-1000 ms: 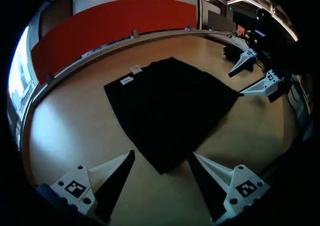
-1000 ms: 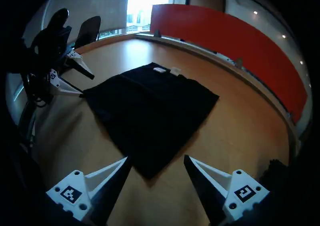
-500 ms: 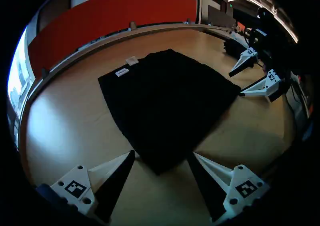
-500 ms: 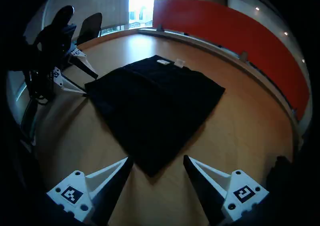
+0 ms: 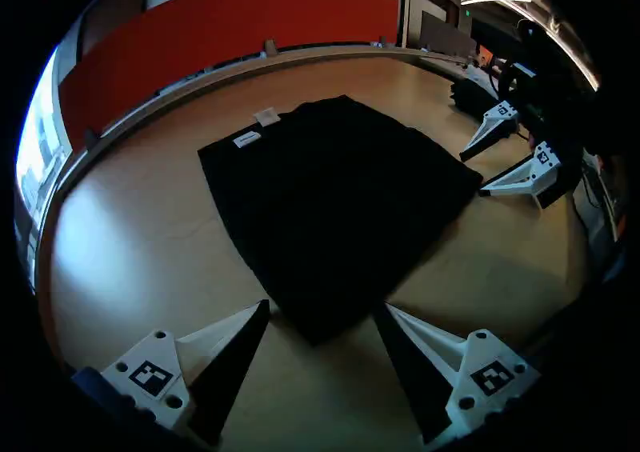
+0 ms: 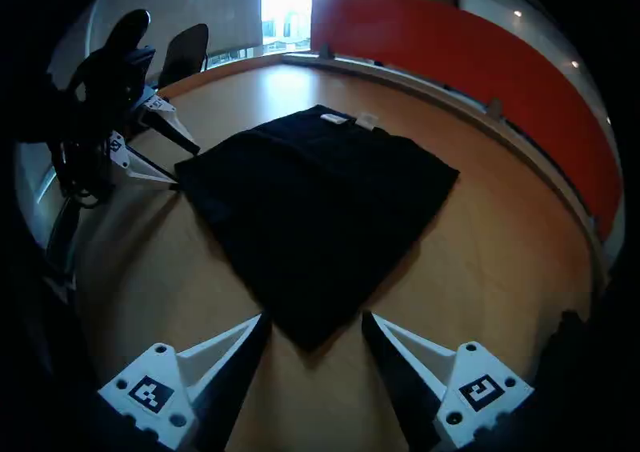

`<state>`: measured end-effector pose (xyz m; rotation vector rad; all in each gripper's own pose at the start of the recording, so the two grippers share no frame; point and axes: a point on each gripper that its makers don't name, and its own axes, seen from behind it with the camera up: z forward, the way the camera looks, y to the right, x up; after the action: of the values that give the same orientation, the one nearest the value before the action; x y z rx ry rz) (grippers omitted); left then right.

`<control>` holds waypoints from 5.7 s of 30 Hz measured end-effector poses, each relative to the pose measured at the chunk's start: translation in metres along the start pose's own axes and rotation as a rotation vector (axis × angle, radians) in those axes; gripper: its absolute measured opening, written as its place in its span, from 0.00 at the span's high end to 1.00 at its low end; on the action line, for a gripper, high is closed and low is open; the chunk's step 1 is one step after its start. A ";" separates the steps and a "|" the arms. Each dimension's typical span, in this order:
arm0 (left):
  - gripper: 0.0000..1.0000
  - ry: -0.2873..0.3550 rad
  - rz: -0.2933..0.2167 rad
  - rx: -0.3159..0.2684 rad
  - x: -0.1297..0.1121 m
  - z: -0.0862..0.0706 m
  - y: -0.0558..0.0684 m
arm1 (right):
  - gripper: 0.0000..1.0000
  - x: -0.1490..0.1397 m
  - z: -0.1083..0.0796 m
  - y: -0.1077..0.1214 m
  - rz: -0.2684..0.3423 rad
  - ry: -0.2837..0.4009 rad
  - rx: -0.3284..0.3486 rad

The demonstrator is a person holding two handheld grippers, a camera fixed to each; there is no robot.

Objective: Fold towel

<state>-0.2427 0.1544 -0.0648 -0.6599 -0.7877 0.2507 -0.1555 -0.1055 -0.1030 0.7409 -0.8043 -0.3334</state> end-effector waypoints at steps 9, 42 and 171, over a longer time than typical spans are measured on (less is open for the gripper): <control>0.20 -0.010 -0.011 0.007 0.000 -0.001 -0.001 | 0.32 0.000 0.000 -0.001 0.008 -0.006 0.005; 0.89 -0.025 -0.048 0.002 0.012 -0.003 0.010 | 0.83 0.012 -0.010 0.001 0.060 0.026 -0.016; 0.89 -0.062 -0.162 0.070 0.097 0.001 -0.021 | 0.83 0.071 -0.032 0.061 0.046 -0.054 -0.031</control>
<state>-0.1770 0.1812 0.0043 -0.5214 -0.8831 0.1508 -0.0848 -0.0855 -0.0366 0.6858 -0.8640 -0.3247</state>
